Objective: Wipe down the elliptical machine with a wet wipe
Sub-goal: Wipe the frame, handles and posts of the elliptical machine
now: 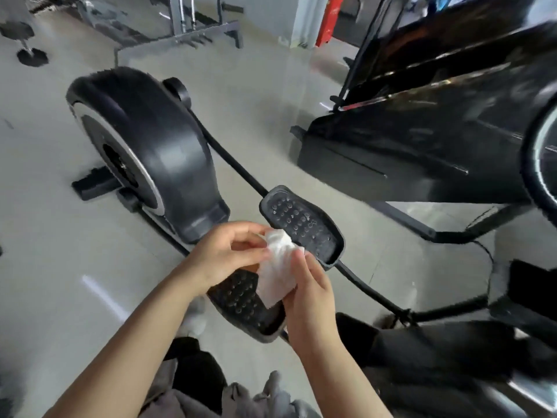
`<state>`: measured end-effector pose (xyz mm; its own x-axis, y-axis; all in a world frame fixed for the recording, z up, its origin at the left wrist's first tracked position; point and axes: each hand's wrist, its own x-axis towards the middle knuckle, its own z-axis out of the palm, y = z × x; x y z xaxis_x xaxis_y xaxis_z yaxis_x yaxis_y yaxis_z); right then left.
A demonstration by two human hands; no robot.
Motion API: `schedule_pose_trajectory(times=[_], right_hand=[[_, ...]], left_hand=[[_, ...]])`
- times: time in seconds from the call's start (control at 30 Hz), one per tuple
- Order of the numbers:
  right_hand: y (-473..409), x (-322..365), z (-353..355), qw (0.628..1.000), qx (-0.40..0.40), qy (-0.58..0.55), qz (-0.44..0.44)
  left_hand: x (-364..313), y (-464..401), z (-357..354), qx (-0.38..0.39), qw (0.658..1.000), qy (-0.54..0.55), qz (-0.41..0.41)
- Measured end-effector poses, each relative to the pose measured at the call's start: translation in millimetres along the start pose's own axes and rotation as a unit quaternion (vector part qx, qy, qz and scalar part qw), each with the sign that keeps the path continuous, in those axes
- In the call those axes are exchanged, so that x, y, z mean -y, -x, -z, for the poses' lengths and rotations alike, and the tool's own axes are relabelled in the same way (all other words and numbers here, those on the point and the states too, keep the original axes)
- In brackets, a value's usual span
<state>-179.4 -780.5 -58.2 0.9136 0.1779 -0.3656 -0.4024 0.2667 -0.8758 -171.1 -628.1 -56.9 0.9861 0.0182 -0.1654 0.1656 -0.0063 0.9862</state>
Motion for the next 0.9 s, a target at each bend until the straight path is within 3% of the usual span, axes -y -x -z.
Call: schedule_pose_trajectory(times=[0.2, 0.4, 0.57, 0.67, 0.77, 0.9], right_hand=[[-68, 22, -73, 0.987, -0.093, -0.103, 0.079], [-54, 80, -80, 0.938, -0.300, -0.071, 0.161], [28, 125, -59, 0.875, -0.425, -0.011, 0.230], [80, 136, -60, 0.836, -0.477, 0.002, 0.271], [127, 145, -70, 0.766, -0.548, 0.032, 0.334], [175, 182, -86, 0.563, -0.680, 0.214, 0.419]], left_hand=[[-36, -116, 60, 0.139, 0.985, -0.087, -0.045], [-76, -155, 22, 0.245, 0.958, -0.069, -0.136], [-118, -123, -51, 0.402, 0.882, -0.015, -0.244], [-149, -95, -86, 0.446, 0.833, 0.012, -0.327], [-178, -66, -114, 0.468, 0.794, 0.059, -0.384], [-223, -37, -146, 0.431, 0.744, 0.132, -0.494]])
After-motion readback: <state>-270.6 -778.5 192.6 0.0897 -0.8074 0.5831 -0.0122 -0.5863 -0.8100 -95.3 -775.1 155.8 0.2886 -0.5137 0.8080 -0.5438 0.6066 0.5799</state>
